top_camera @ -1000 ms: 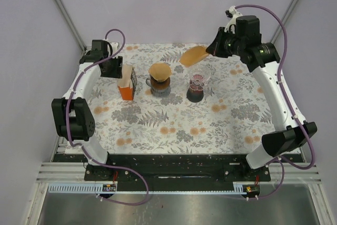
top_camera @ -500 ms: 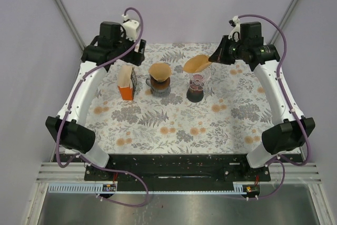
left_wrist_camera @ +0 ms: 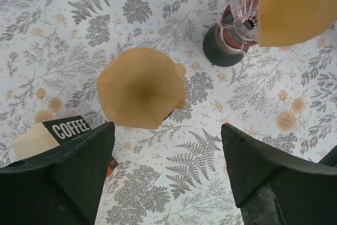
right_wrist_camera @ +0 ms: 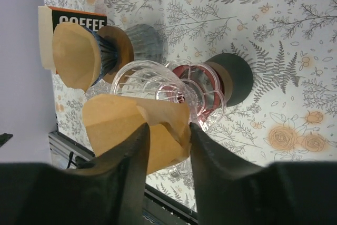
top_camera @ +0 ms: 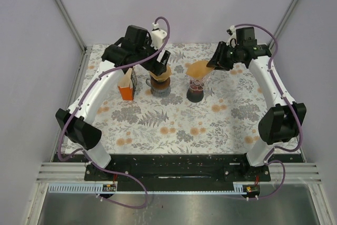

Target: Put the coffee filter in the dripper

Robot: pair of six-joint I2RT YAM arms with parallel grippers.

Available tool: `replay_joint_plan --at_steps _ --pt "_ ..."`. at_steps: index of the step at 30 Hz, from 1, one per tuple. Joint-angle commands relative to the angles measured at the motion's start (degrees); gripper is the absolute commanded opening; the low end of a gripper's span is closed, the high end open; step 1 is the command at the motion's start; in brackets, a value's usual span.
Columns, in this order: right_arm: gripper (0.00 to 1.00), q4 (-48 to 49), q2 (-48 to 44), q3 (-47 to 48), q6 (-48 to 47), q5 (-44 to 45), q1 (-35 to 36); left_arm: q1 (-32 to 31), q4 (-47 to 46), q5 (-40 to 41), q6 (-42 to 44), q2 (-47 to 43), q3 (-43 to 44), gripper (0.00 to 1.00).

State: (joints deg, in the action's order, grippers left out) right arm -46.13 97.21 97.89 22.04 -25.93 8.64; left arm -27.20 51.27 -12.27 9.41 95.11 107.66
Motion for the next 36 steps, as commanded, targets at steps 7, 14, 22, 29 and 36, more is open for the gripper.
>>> replay_joint_plan --at_steps 7,14,22,29,36 --pt "0.65 0.87 -1.76 4.94 -3.49 9.58 -0.21 -2.59 -0.11 -2.49 0.08 2.18 3.96 0.86" --pt "0.69 1.74 -4.56 6.71 -10.07 20.62 6.19 -2.68 -0.11 -2.58 -0.18 2.71 4.41 0.86" --pt "0.21 -3.35 -3.96 7.41 -13.43 28.21 13.33 -2.68 -0.11 -2.58 -0.53 2.89 4.93 0.86" --pt "0.02 -9.93 3.85 12.05 -13.78 26.54 15.17 -2.68 -0.11 -2.84 -1.15 3.5 5.37 0.86" --pt "0.0 -14.78 10.63 16.98 -14.92 28.83 18.6 -2.68 -0.2 -3.28 -1.94 3.94 5.28 0.86"
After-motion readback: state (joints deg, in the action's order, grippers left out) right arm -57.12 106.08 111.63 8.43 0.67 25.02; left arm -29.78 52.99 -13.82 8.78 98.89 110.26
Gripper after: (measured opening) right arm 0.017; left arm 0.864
